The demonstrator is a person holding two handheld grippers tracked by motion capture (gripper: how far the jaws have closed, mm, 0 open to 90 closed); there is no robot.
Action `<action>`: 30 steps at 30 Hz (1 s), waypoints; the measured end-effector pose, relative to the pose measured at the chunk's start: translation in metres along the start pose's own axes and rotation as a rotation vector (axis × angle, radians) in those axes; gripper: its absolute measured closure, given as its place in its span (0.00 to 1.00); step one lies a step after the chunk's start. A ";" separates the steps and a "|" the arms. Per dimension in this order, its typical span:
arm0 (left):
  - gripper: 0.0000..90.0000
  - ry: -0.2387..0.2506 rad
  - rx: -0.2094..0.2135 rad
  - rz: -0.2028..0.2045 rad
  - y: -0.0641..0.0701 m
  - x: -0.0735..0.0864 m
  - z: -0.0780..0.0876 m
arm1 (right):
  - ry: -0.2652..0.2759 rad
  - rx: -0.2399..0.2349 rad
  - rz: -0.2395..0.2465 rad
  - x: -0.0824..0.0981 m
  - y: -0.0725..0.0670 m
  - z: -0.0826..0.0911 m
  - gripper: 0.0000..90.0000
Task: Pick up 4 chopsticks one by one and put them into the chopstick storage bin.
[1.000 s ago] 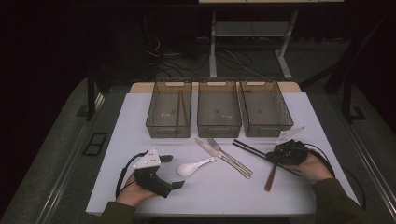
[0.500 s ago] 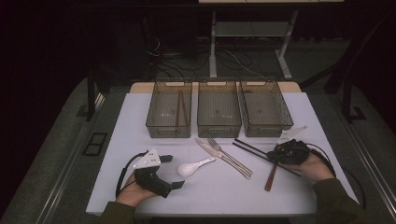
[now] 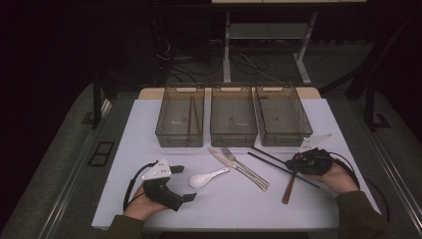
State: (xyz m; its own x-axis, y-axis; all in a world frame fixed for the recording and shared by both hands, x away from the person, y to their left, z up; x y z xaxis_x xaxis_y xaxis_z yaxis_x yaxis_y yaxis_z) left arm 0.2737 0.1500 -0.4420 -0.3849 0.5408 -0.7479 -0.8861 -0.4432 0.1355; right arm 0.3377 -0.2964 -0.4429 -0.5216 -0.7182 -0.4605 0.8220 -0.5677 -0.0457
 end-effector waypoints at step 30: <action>0.00 -0.002 -0.002 -0.002 -0.001 0.001 0.000 | 0.091 -0.073 0.030 -0.039 -0.034 0.011 0.94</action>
State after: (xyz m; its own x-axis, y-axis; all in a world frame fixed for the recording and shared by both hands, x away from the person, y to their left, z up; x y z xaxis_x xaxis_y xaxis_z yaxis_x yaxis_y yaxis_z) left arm 0.2746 0.1509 -0.4430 -0.3838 0.5429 -0.7469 -0.8864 -0.4434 0.1332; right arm 0.3279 -0.2538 -0.4134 -0.4767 -0.6928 -0.5411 0.8528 -0.5138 -0.0934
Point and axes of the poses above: each handheld gripper's, and its own axes: z roughly backward along the jaws, x roughly out of its underside, y roughly to its right, the point moved 2 cm from there along -z, roughly forward along the jaws, and after that the axes turned 12 degrees about -y, right-handed, at the moved point
